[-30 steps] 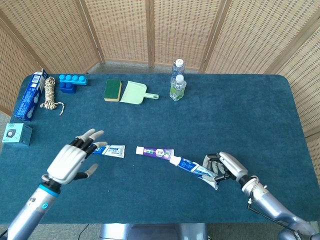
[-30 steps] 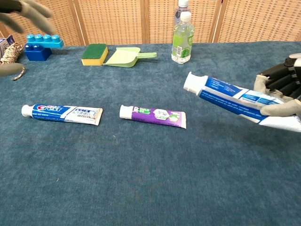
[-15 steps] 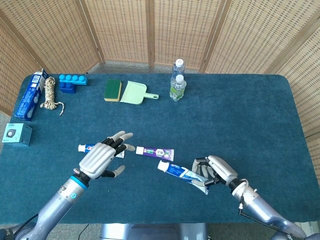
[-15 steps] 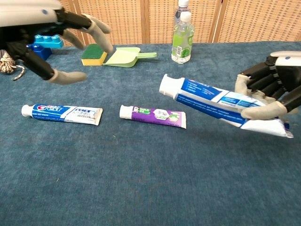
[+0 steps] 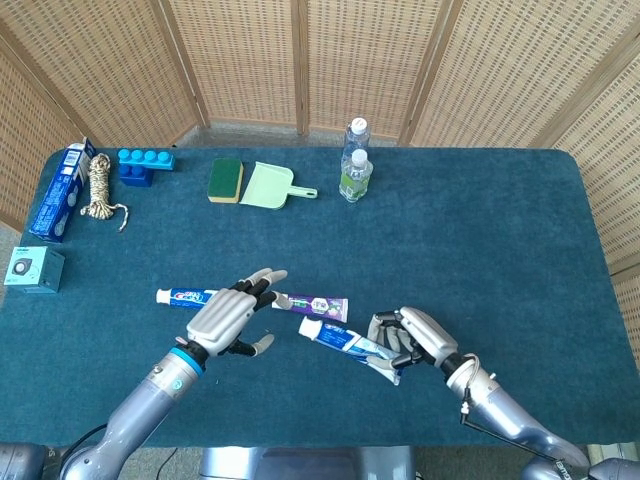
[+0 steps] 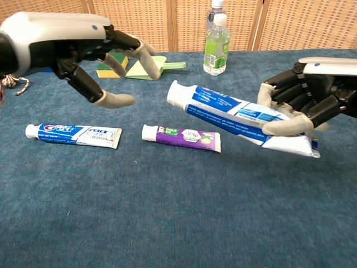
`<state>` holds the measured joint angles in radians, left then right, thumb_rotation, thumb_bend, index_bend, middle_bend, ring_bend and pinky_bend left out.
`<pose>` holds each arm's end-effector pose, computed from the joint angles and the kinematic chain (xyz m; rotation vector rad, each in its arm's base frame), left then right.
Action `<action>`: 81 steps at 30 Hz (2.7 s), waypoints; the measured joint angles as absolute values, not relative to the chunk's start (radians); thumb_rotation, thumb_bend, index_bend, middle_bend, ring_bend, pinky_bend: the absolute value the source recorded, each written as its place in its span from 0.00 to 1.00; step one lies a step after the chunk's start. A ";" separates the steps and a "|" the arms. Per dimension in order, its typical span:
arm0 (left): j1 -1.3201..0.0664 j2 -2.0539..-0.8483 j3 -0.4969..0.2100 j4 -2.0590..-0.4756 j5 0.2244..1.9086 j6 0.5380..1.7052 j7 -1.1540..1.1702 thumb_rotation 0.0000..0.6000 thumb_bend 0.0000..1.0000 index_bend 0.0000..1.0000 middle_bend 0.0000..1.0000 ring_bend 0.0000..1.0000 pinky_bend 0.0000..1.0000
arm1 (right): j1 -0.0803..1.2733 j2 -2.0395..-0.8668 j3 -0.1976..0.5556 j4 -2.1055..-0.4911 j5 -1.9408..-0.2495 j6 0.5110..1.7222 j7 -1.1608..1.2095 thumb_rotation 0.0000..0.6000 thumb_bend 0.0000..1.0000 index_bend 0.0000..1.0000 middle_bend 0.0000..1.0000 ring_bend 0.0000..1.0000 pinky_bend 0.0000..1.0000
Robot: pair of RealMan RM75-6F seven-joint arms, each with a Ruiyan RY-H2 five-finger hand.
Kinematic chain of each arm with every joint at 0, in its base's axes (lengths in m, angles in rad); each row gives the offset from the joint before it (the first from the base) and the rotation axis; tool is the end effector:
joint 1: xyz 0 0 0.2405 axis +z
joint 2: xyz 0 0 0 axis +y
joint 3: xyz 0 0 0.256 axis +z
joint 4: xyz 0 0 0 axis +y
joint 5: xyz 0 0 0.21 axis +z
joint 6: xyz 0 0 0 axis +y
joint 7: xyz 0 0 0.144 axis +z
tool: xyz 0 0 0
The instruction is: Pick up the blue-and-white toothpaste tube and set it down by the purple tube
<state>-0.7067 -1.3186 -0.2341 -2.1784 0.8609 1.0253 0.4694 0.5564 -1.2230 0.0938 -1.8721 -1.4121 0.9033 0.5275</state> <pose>-0.0638 0.2591 0.0379 -1.9032 -1.3519 -1.0879 -0.1548 -0.2593 0.0408 1.6990 -1.8469 1.2903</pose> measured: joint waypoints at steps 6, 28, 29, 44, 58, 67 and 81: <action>-0.741 -1.327 -0.240 -2.160 0.826 1.009 0.428 1.00 0.33 0.31 0.08 0.00 0.17 | 0.566 -1.236 0.102 -1.880 -1.397 0.899 0.513 1.00 0.52 0.97 0.74 0.74 0.88; -0.798 -1.316 -0.207 -2.140 0.821 0.984 0.336 1.00 0.33 0.33 0.07 0.00 0.17 | 0.597 -1.265 0.130 -1.893 -1.341 0.873 0.482 1.00 0.52 0.97 0.74 0.74 0.89; -0.799 -1.316 -0.206 -2.139 0.821 0.985 0.334 1.00 0.33 0.33 0.07 0.00 0.17 | 0.598 -1.265 0.131 -1.893 -1.341 0.872 0.483 1.00 0.52 0.97 0.74 0.74 0.89; -0.821 -1.322 -0.195 -2.135 0.822 1.006 0.315 1.00 0.33 0.39 0.08 0.00 0.18 | 0.603 -1.261 0.137 -1.895 -1.336 0.860 0.509 1.00 0.52 0.97 0.74 0.74 0.90; -0.831 -1.322 -0.188 -2.131 0.819 1.020 0.300 1.00 0.33 0.42 0.08 0.00 0.18 | 0.603 -1.250 0.138 -1.886 -1.329 0.847 0.531 1.00 0.52 0.97 0.74 0.74 0.90; -0.841 -1.328 -0.186 -2.126 0.814 1.020 0.296 1.00 0.33 0.44 0.08 0.00 0.18 | 0.607 -1.247 0.140 -1.888 -1.324 0.839 0.532 1.00 0.52 0.96 0.74 0.74 0.90; -0.842 -1.332 -0.179 -2.123 0.817 1.032 0.289 1.00 0.33 0.48 0.09 0.01 0.18 | 0.606 -1.245 0.142 -1.884 -1.320 0.835 0.540 1.00 0.52 0.96 0.74 0.74 0.90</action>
<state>-0.8422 -1.3323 -0.1793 -2.1226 0.8166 1.0324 0.2887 0.6063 -1.2448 0.1419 -1.8842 -1.3200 0.8353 0.5398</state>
